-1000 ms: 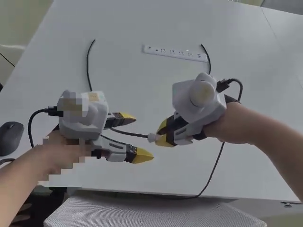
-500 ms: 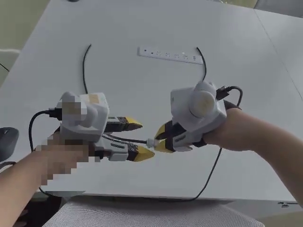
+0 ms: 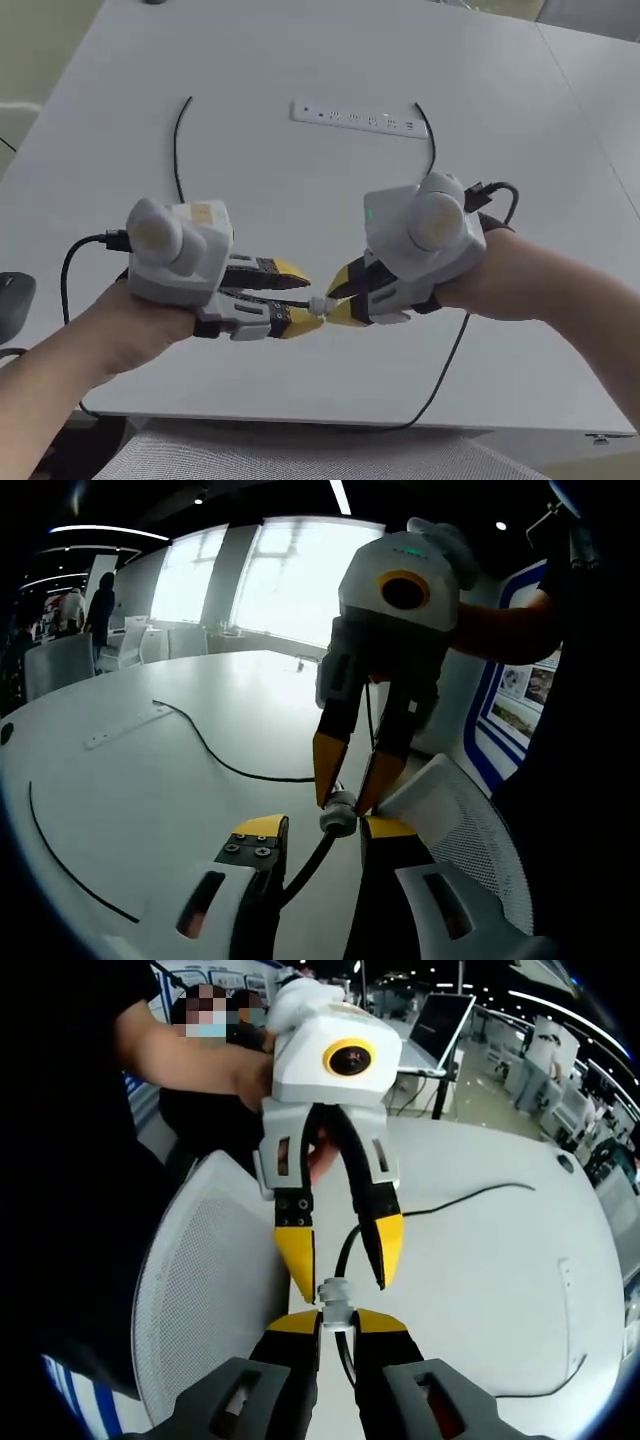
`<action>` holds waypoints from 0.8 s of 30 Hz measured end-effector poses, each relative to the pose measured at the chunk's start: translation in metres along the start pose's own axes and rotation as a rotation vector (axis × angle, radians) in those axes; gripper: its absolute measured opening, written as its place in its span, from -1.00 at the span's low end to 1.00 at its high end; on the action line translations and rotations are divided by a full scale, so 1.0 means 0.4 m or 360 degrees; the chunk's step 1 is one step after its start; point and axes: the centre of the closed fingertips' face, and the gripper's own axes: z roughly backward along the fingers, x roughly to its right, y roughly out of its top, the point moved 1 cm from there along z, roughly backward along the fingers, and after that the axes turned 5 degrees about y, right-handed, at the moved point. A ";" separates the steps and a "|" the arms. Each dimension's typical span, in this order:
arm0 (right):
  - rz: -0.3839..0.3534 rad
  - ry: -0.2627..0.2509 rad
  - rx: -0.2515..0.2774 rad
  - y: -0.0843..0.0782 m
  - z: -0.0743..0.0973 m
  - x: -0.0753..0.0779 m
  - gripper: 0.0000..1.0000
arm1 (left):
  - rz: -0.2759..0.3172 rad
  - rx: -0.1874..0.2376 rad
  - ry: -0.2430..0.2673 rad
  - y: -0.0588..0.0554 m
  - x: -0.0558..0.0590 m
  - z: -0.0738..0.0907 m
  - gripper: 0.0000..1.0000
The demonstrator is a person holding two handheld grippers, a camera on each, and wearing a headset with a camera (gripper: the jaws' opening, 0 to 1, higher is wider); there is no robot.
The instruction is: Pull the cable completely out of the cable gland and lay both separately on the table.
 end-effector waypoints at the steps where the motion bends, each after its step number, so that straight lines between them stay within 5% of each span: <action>1: 0.0004 0.0002 0.0000 0.000 -0.001 0.000 -0.87 | -0.0002 -0.0001 -0.0005 -0.001 0.001 0.000 -0.45; 7: 0.0011 0.0009 -0.0006 -0.003 -0.003 0.004 -0.87 | -0.0014 -0.0020 -0.0063 -0.008 0.014 -0.005 -0.64; 24: 0.0069 -0.0012 0.0004 -0.008 -0.001 0.007 -0.86 | -0.0060 -0.0003 -0.0044 0.001 0.015 -0.009 -0.70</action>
